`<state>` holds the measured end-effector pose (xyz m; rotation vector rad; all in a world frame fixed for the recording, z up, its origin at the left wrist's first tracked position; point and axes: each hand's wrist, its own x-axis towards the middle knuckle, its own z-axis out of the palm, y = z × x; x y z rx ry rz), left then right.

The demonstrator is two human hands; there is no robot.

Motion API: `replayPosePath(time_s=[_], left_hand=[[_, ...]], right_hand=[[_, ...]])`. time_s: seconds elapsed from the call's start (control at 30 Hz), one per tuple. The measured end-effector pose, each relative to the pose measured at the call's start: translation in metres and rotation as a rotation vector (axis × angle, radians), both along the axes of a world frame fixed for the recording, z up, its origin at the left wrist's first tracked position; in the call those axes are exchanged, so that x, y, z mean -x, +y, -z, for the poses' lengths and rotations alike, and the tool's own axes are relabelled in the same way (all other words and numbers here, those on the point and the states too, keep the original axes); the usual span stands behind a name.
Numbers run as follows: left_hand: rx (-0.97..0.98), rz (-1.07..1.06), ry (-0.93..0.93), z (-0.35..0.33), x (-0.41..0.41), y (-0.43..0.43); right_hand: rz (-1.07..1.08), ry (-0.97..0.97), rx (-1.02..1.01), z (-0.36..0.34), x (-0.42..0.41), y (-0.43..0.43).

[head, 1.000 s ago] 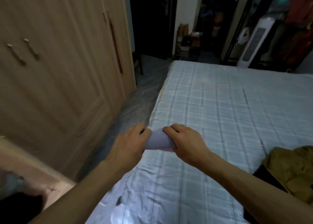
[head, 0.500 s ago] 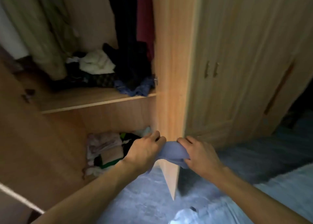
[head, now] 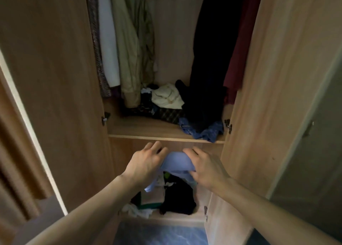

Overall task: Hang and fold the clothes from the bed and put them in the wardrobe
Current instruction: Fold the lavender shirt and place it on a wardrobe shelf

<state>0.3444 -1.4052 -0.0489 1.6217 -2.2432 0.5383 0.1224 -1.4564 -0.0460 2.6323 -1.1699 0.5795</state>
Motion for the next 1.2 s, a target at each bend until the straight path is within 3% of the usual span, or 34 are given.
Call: replayPosePath(time_s=[0.53,0.83,1.03,1.1,1.2], left_hand=[[-0.085,0.001,0.012,0.006,-0.103,-0.144],[-0.187,-0.069,0.043,0.024,-0.138,-0.298],[-0.191,0.052,-0.001,0.024,-0.168,-0.418],[-0.118,0.004,-0.094,0.019,-0.172,-0.454],[0.155,-0.003,-0.154,0.023,-0.173,-0.487]], right_hand=[[0.048,0.017,0.029,0.005,-0.106,-0.154],[0.016,-0.036,-0.090,0.025,-0.142,-0.311],[0.026,-0.046,-0.096,0.024,-0.161,-0.419],[0.042,-0.087,-0.055,0.025,-0.171,-0.451],[0.032,-0.262,-0.016,0.040,-0.182,-0.492]])
